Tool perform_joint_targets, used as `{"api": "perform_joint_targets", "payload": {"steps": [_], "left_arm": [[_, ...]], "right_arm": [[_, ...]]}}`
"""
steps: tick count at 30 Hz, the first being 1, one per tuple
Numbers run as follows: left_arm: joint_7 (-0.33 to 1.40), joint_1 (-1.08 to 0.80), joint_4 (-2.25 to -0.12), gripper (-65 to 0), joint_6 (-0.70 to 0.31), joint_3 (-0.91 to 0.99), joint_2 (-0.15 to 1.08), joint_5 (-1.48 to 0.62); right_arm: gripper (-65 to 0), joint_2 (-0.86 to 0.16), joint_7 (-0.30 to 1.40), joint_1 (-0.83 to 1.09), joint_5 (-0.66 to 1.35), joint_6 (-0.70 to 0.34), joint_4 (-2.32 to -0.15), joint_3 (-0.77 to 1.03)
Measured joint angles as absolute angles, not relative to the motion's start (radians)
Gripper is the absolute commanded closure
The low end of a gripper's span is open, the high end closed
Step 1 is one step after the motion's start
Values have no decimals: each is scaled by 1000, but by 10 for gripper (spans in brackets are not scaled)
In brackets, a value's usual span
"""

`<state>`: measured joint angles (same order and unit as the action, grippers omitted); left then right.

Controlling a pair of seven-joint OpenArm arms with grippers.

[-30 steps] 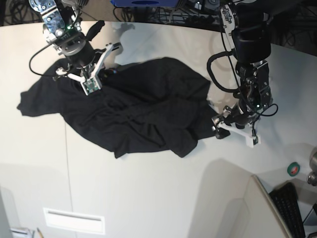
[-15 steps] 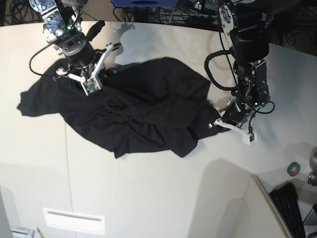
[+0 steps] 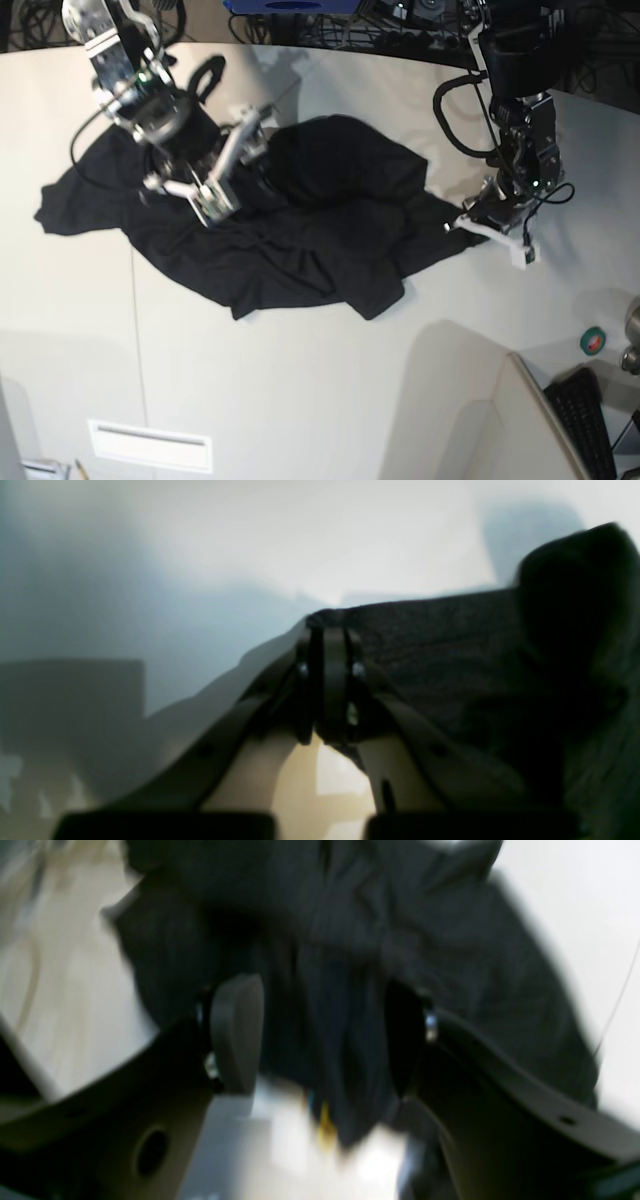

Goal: Layout the t-shirt on the table in an organized manner, then fold the t-shirt properly
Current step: 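Grasp the shirt edge with the left gripper, right gripper holding another edge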

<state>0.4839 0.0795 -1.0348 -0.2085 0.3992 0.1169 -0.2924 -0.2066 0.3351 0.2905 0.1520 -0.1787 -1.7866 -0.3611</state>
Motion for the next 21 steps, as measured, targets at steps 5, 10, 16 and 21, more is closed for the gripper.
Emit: {"api": "perform_joint_targets", "payload": {"steps": [5,10,16,21], "left_arm": [[476,51,-1058,0,-210,398,117,-296],[479,47,-1060,0,-210,398,117,-294],[479,47,-1060,0,-209,398,117,-294],[479,47,-1060,0,-209,398,117,-293]], "right_arm": [[-348,-192,419,106,162,-185,-1626,-476],[-351,-99,464,12,167,-195,-1531,-429],[-387,-24,545,-30,289,-247,-1391,-249],[-387,-22,602,-41,335,-248,-1350,-241]]}}
